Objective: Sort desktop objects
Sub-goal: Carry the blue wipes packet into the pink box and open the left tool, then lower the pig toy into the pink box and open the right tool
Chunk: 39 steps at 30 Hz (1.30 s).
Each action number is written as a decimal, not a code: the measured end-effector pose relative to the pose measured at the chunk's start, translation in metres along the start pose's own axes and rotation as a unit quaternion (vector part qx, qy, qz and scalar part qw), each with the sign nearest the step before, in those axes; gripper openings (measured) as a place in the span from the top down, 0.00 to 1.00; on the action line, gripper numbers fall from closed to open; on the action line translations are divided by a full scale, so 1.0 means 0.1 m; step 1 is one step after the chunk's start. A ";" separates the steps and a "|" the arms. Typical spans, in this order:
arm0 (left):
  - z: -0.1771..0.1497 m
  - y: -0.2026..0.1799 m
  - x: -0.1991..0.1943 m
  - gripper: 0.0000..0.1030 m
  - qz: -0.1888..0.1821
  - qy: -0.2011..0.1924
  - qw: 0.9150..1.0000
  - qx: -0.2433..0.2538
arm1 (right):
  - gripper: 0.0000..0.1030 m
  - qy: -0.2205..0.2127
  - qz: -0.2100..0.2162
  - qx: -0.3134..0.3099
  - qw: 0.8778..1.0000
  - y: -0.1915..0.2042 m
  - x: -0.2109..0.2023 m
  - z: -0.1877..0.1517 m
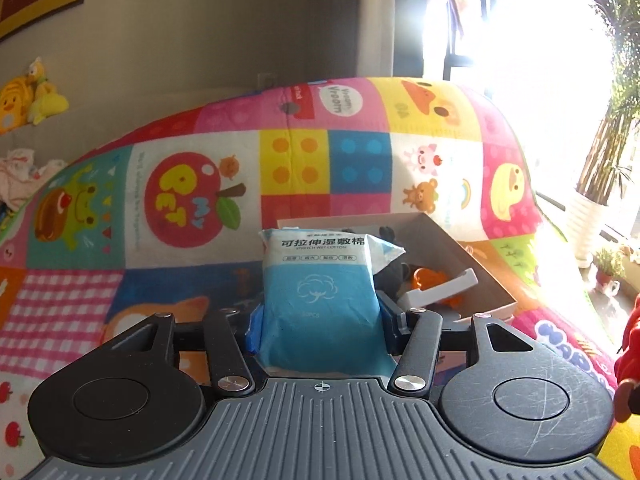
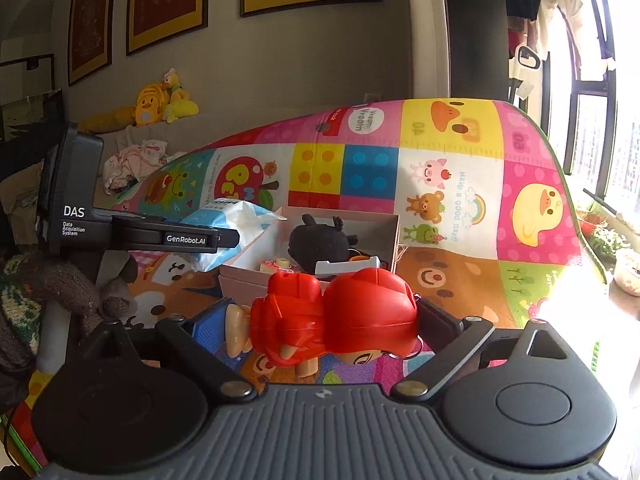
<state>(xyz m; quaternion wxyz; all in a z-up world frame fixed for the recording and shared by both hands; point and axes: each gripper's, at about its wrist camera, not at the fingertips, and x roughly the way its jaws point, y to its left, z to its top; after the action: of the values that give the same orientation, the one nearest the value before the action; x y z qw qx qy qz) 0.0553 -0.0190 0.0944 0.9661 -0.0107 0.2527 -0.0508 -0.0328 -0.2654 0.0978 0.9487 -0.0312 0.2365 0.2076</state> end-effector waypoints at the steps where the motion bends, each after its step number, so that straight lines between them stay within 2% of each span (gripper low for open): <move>1: 0.04 -0.02 0.12 0.43 -0.004 0.001 1.000 -0.005 | 0.08 0.002 -0.002 0.000 1.000 -0.01 0.02 -0.01; 7: 0.06 -0.10 0.64 0.42 -0.007 0.005 1.000 -0.016 | 0.08 0.018 -0.013 0.007 1.000 -0.08 0.13 -0.05; 9: 0.03 -0.08 0.70 0.34 0.000 0.004 1.000 -0.017 | 0.08 0.022 -0.015 0.009 1.000 -0.09 0.17 -0.06; 10: 0.00 -0.05 0.66 0.31 0.000 0.001 1.000 -0.023 | 0.08 0.025 -0.015 0.010 1.000 -0.10 0.19 -0.06; 12: -0.07 0.01 0.51 0.17 -0.004 -0.014 0.999 -0.031 | 0.08 0.030 -0.014 0.007 0.999 -0.09 0.24 -0.05; 14: -0.16 0.05 0.34 0.13 0.001 -0.030 0.999 -0.033 | 0.08 0.034 -0.014 -0.001 0.999 -0.07 0.33 0.00; 20: -0.46 0.18 -0.01 0.09 0.003 -0.025 0.998 -0.054 | 0.08 0.031 -0.003 -0.017 0.999 -0.03 0.74 0.48; 24: -0.64 0.29 -0.08 0.08 -0.015 -0.013 0.996 -0.091 | 0.08 0.054 -0.028 -0.021 0.998 -0.08 1.28 0.88; 30: -0.72 0.39 -0.07 0.08 -0.035 -0.013 0.992 -0.117 | 0.08 0.110 -0.032 0.093 0.989 -0.39 2.09 1.24; 34: -0.76 0.42 -0.07 0.07 -0.045 -0.010 0.991 -0.126 | 0.08 0.141 -0.045 0.165 0.975 -0.54 2.55 1.24; 39: -0.76 0.46 -0.08 0.07 -0.052 -0.008 0.989 -0.137 | 0.08 0.164 -0.079 0.198 0.963 -0.60 2.88 1.15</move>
<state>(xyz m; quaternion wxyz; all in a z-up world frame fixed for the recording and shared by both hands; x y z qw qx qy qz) 0.0157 0.0284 0.0294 0.9536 -0.1567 0.2484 -0.0659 0.2729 -0.1932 0.0642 0.8976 0.1047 0.4220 0.0727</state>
